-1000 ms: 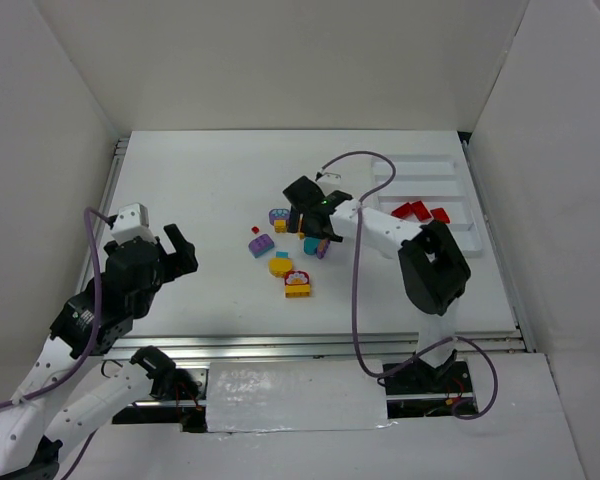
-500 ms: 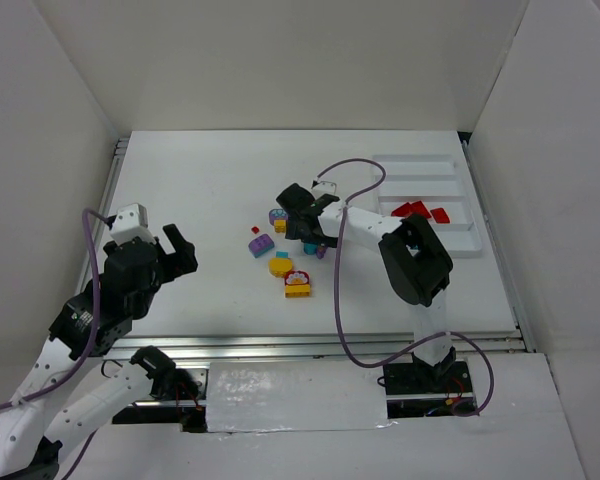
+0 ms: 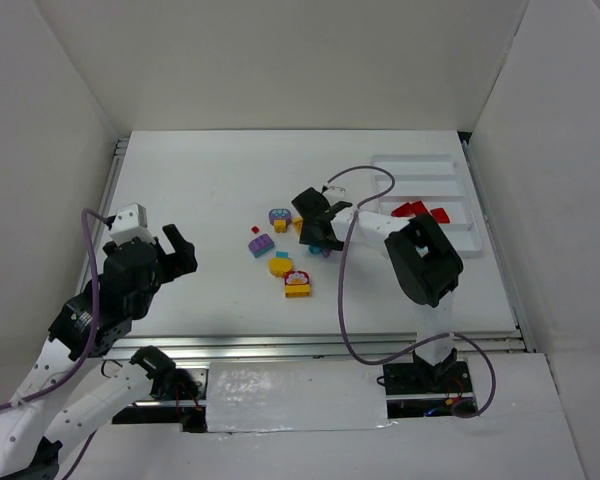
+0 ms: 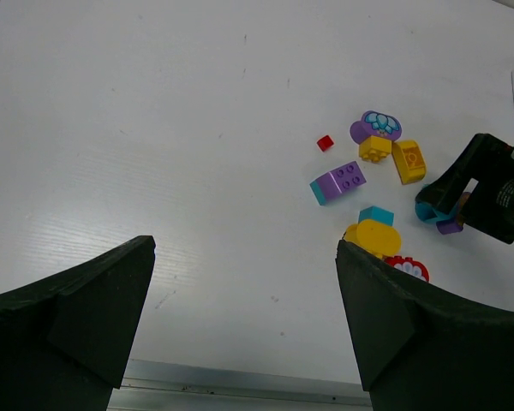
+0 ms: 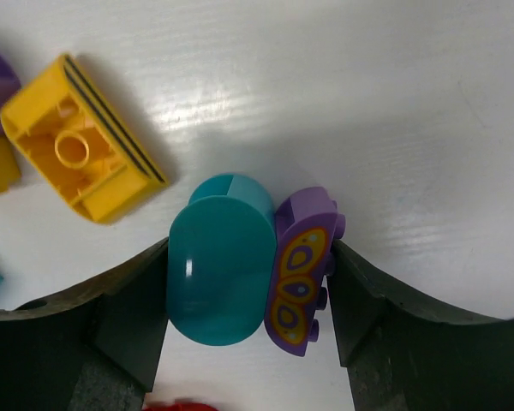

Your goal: Sort the legos into containers by color

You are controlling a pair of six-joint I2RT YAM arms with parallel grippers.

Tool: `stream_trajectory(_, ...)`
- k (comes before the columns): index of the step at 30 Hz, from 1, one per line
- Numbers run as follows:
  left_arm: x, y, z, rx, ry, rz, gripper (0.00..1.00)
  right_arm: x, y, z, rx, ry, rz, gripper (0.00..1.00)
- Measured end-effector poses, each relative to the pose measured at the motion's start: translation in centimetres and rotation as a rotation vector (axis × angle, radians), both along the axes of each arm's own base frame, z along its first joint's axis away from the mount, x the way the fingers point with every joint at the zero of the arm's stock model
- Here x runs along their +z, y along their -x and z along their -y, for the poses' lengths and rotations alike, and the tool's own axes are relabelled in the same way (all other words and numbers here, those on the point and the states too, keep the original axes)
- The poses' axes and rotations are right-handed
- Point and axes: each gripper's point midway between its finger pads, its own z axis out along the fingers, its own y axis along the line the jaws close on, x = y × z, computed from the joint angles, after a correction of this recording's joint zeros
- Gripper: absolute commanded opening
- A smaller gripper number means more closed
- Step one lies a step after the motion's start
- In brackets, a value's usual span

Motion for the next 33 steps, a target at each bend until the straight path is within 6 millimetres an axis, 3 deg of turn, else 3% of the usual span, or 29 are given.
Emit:
stream_trajectory(1, 0.0, 0.0, 0.0, 0.0, 0.0, 0.0, 1.0, 0.0, 0.3, 0.0, 0.019, -0.006, 0.004, 0.0)
stream_trajectory(4, 0.0, 0.0, 0.1, -0.006, 0.004, -0.002, 0.99, 0.5, 1.8, 0.0, 0.093, -0.013, 0.022, 0.0)
stream_trajectory(7, -0.1, -0.1, 1.0, -0.042, 0.028, -0.004, 0.99, 2.5, 4.3, 0.1, 0.197, -0.013, 0.061, 0.0)
stream_trajectory(12, -0.3, -0.7, 4.3, -0.161, 0.105, -0.034, 1.0, 11.0, 8.5, -1.4, 0.422, -0.125, 0.288, 0.0)
stream_trajectory(14, -0.2, -1.0, 6.5, -0.234, 0.166, -0.048, 1.0, 14.8, 10.4, -2.2, 0.515, -0.197, 0.393, 0.0)
stream_trajectory(17, 0.7, -1.2, 10.2, -0.367, 0.287, -0.058, 0.99, 18.7, 13.1, -3.4, 0.628, -0.278, 0.502, 0.01)
stream_trajectory(21, 2.0, -1.3, 14.8, -0.532, 0.437, -0.074, 0.98, 20.3, 15.5, -4.6, 0.717, -0.318, 0.542, 0.01)
stream_trajectory(25, 1.7, -1.4, 18.2, -0.654, 0.537, -0.132, 0.97, 20.4, 17.7, -6.1, 0.797, -0.336, 0.539, 0.02)
stream_trajectory(33, -0.7, 0.0, 21.3, -0.749, 0.604, -0.254, 0.94, 20.3, 19.2, -7.3, 0.845, -0.309, 0.546, 0.04)
